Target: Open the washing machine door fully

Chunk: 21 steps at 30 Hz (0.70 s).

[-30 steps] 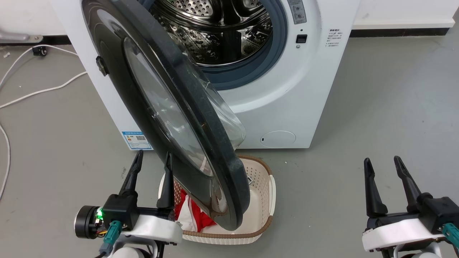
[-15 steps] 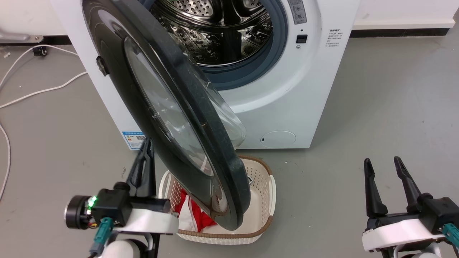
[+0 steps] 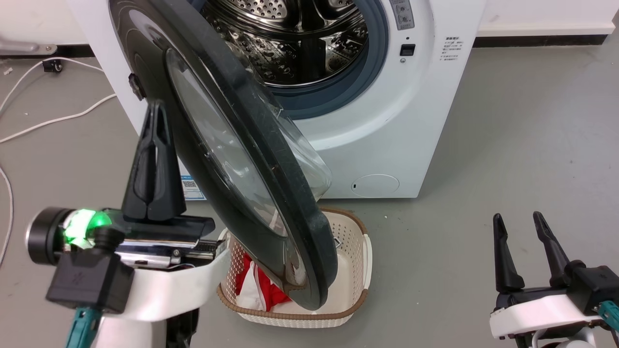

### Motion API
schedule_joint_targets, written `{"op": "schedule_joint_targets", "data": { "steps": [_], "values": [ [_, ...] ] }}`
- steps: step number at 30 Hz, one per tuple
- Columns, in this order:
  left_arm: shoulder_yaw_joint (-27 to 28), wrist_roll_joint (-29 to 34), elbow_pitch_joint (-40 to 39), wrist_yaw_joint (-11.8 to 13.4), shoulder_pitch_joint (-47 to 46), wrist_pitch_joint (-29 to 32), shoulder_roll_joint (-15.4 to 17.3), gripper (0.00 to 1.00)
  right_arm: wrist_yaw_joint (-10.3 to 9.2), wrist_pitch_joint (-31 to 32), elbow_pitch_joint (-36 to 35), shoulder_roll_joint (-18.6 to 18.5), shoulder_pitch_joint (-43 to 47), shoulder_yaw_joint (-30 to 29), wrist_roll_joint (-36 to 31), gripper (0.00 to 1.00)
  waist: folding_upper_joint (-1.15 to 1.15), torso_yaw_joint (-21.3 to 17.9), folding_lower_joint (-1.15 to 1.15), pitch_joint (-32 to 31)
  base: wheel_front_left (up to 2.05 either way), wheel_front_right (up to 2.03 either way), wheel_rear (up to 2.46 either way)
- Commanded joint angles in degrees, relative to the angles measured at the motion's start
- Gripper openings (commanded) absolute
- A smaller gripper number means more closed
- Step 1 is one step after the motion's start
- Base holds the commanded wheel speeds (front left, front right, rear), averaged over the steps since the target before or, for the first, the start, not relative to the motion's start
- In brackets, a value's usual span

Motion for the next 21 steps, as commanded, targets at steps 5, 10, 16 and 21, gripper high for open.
{"op": "schedule_joint_targets", "data": {
  "steps": [5, 10, 16, 21],
  "values": [
    [-2.9, 0.1, -4.5, -1.0, -2.5, -0.1, 0.0, 0.0, -0.04, -0.2, 0.3, 0.2, -1.0, -0.2, -0.3, 1.0, 0.0, -0.1, 0.0, 0.1, 0.0, 0.0, 0.0],
    [-8.9, 0.6, -5.5, -3.6, -2.9, -0.1, 0.0, 0.0, -0.04, -0.2, 0.6, 0.2, -0.9, -0.1, -0.3, 1.0, 0.0, -0.4, 0.0, 0.0, 0.0, 0.0, 0.0],
    [-18.9, 0.5, -2.8, -5.7, -1.5, 1.0, 0.0, 0.0, -0.04, 0.0, 0.7, 0.2, -0.6, -0.4, -0.2, 1.0, 0.0, -0.6, 0.0, -0.1, 0.0, 0.0, 0.0],
    [-26.1, -0.1, 0.3, -6.7, 0.7, 4.0, 1.1, 0.0, -0.04, 0.2, 0.7, 0.2, -0.2, -0.3, 0.1, 1.0, 0.0, -0.5, 0.0, -0.2, 0.0, 0.0, 0.0]
  ]
}}
